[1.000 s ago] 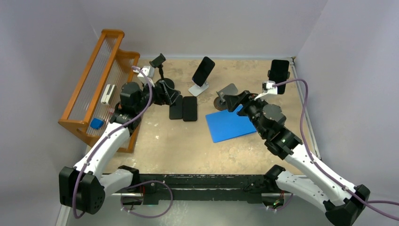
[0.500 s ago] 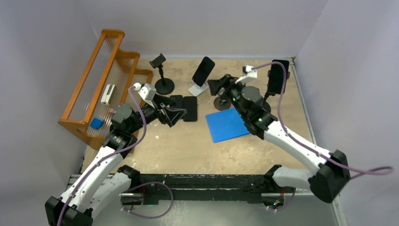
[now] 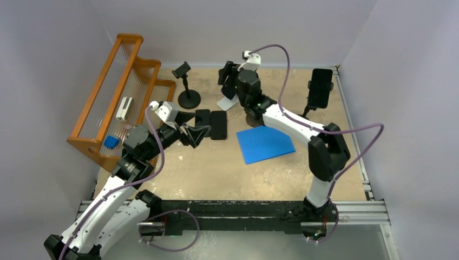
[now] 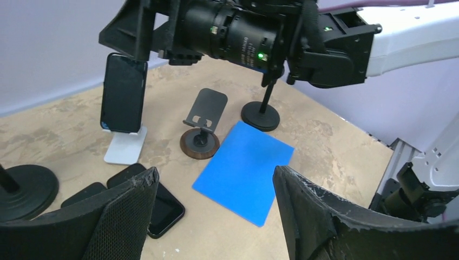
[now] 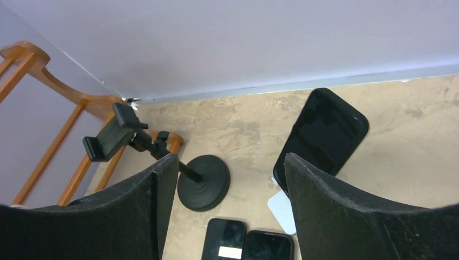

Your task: Remove the phone from the phone stand

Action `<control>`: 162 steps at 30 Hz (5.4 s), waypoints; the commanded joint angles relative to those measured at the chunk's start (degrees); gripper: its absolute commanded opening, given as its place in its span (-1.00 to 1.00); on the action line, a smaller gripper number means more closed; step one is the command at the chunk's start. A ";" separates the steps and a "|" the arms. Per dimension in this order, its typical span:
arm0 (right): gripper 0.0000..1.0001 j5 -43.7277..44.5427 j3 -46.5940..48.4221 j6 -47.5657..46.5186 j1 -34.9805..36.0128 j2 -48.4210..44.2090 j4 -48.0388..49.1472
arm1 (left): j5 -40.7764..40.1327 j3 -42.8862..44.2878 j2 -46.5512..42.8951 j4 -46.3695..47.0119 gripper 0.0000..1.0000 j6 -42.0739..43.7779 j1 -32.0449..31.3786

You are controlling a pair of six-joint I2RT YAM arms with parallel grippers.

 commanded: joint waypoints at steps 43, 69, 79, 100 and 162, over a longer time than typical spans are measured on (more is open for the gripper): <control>0.33 -12.19 11.65 7.46 -13.38 15.56 -0.42 | -2.95 3.39 2.96 -1.66 0.43 3.18 -2.11; 0.18 -13.09 13.47 7.64 -14.21 18.05 -0.24 | -2.66 3.47 3.29 -1.75 0.42 3.18 -2.35; 0.01 -14.08 13.88 7.74 -14.57 18.58 -0.32 | -2.75 3.47 3.45 -1.83 0.42 3.18 -2.47; -0.51 -17.21 10.02 7.79 -14.61 16.07 2.87 | -2.48 3.49 3.50 -1.75 0.42 3.18 -2.47; -1.00 -21.00 -2.18 7.29 -14.61 0.56 10.24 | -4.12 3.38 3.70 -2.19 0.41 3.44 -3.41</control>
